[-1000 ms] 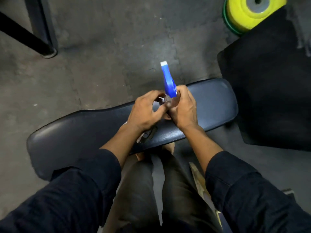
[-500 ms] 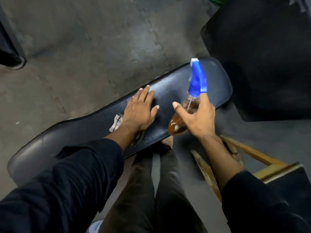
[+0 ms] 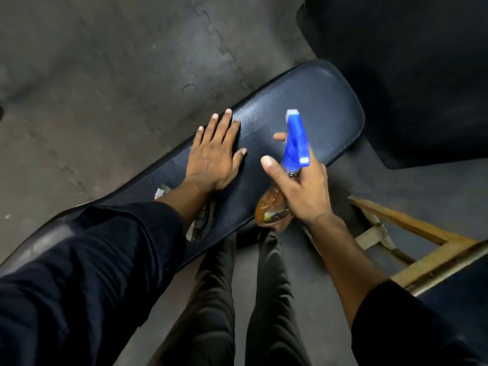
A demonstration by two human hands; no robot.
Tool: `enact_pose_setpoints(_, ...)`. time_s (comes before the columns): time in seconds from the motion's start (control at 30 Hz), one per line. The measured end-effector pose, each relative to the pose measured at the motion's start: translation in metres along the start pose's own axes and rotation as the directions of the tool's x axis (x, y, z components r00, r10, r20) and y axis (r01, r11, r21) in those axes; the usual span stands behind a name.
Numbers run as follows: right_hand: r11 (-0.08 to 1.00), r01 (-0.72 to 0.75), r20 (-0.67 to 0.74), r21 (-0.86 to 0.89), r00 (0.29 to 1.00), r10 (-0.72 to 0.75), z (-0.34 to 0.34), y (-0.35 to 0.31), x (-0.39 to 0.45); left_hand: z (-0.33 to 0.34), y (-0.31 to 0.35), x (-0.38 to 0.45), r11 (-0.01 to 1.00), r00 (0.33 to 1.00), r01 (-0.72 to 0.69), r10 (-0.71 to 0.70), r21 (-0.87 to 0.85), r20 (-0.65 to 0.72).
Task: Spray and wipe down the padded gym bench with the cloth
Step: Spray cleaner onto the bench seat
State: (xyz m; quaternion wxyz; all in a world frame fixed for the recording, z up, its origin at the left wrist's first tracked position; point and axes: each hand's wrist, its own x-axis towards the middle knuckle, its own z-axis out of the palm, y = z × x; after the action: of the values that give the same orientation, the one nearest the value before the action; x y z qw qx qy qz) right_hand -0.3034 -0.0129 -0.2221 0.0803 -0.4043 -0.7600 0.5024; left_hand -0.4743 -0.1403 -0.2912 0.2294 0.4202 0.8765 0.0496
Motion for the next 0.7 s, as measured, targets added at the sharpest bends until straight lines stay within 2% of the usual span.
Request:
enact_pose_setpoints(0.13, 0.991, -0.088, 0.021, -0.098, 0.996, 0.091, 0.016, 0.020, 0.005, 0.024, -0.005, -0.001, 0.995, 0.993, -0.014, 0.025, 0.094, -0.116)
enact_pose_setpoints(0.27, 0.969, -0.151, -0.023, -0.194, 0.988, 0.150, 0.026, 0.041, 0.005, 0.039, -0.010, 0.001, 0.992, 0.978, -0.010, 0.036, 0.125, -0.206)
enact_pose_setpoints(0.4, 0.947, -0.215, -0.020, -0.240, 0.976, 0.217, 0.039, 0.055, 0.001, 0.042, -0.012, 0.002, 0.993, 0.975, -0.017, 0.044, 0.120, -0.220)
enact_pose_setpoints(0.6, 0.893, -0.305, -0.172, -0.330, 0.950, 0.261, 0.058, 0.059, 0.000, 0.046, -0.014, 0.003, 0.991, 0.970, -0.023, 0.054, 0.131, -0.237)
enact_pose_setpoints(0.7, 0.879, -0.320, -0.186, -0.354, 0.945, 0.269, 0.058, 0.054, -0.007, 0.045, -0.014, 0.003, 0.992, 0.969, -0.021, 0.050, 0.123, -0.240)
